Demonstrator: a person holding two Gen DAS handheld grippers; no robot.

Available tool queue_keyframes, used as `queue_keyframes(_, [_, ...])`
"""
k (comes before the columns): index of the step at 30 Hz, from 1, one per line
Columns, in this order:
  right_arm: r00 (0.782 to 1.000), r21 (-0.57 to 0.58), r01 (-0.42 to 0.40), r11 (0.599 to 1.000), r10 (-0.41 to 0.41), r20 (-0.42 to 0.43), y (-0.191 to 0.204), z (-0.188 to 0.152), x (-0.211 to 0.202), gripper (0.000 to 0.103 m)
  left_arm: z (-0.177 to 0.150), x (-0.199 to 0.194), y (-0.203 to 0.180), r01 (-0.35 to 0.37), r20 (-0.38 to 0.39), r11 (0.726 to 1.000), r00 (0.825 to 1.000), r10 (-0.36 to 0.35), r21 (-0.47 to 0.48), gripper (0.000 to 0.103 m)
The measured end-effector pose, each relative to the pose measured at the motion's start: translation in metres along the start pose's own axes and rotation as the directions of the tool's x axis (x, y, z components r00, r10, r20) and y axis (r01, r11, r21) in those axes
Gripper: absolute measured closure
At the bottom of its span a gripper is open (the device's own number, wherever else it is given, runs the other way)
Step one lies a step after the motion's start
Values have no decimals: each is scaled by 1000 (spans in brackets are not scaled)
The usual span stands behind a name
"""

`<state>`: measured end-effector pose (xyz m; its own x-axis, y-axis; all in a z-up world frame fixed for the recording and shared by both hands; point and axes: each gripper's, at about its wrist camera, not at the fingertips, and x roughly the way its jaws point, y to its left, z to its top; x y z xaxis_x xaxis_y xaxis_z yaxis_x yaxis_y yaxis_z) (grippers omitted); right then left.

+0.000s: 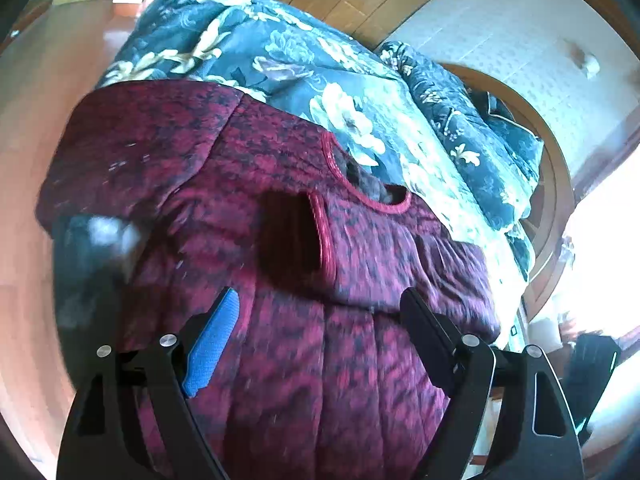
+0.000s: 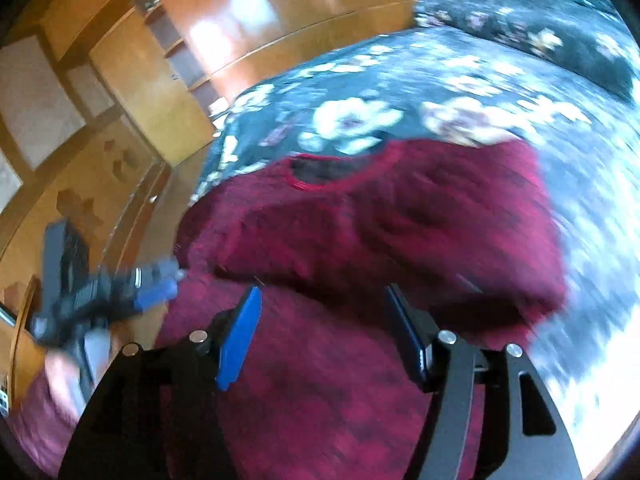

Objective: Fold small clothes

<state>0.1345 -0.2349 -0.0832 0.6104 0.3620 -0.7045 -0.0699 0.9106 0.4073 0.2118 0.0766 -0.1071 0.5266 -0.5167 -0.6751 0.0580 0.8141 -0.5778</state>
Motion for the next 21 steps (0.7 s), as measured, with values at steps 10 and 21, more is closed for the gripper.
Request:
queue_keyframes(10, [987,272,146,951,-158,24,-100,-34,-30,41,27,66,-19,-81,-69,996,994,84,41,100])
queue_keyframes(21, [986,195,164,967,-168,0,-88,-4,16,71,66,6,-32,-182,132,974,978,164,137,101])
